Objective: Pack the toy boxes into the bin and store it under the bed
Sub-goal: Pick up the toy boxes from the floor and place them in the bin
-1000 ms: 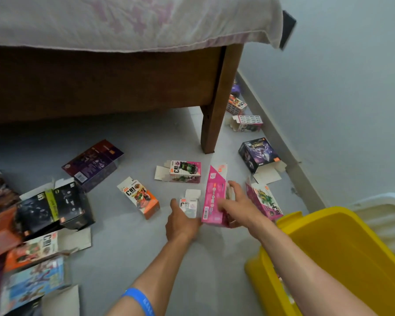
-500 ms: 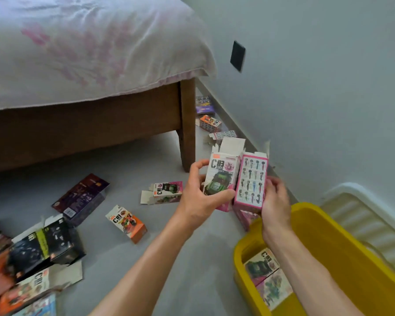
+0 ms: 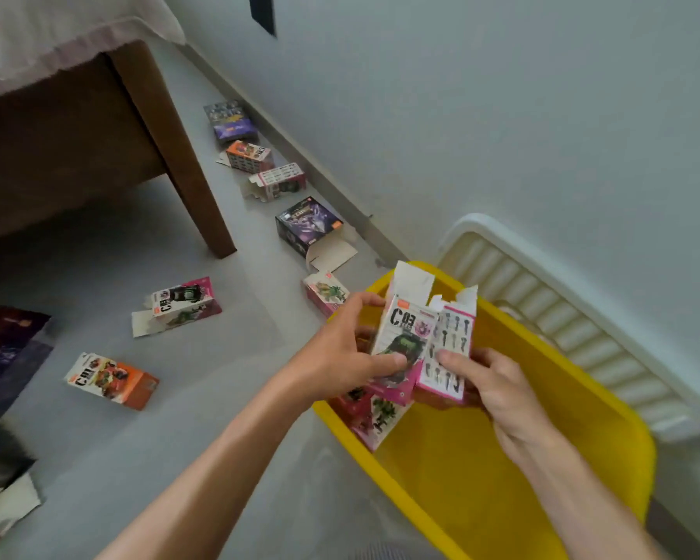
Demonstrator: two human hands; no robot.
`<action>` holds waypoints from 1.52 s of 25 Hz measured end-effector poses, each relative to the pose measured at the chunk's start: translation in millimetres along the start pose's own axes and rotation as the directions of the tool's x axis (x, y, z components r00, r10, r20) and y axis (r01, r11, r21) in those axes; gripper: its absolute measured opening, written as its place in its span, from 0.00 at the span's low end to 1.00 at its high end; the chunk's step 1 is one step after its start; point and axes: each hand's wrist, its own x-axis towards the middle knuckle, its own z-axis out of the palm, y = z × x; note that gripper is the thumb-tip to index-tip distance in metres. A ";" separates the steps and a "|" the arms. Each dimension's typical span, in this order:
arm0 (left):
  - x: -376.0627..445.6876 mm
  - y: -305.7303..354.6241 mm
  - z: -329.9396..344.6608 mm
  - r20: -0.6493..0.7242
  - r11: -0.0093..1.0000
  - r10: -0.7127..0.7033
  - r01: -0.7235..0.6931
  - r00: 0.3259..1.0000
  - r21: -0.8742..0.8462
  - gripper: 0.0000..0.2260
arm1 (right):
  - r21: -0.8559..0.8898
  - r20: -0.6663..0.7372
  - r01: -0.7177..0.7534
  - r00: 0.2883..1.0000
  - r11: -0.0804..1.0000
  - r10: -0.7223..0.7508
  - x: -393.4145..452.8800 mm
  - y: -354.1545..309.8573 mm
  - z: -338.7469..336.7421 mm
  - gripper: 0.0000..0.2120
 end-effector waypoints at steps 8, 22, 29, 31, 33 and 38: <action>29.0 -16.5 47.1 0.271 0.959 -0.281 0.277 0.921 0.055 0.29 | 0.284 0.026 -0.394 0.915 0.874 0.403 -3.1 59.2 -13.0 0.32; 51.0 -45.8 105.6 0.043 0.627 -0.246 0.125 0.968 0.769 0.15 | 0.026 -0.209 -0.646 0.743 0.763 0.636 11.0 98.7 -28.9 0.11; 52.6 -47.0 93.1 0.222 0.552 -0.465 0.085 0.857 0.829 0.18 | -0.516 -0.261 -0.471 0.882 0.716 0.392 10.0 99.9 -20.0 0.15; 55.0 -50.7 94.9 0.243 0.549 -0.469 0.065 0.849 0.833 0.17 | -0.597 -0.235 -0.460 0.884 0.657 0.405 11.8 95.1 -24.5 0.10; 56.9 -55.7 97.1 0.284 0.570 -0.492 0.058 0.823 0.820 0.17 | -0.710 -0.229 -0.431 0.889 0.557 0.396 13.7 90.2 -32.2 0.07; 55.7 -58.9 102.5 0.126 0.373 -0.250 -0.025 0.960 0.928 0.10 | -0.622 -0.215 -0.459 0.879 0.634 0.426 14.6 90.6 -44.8 0.11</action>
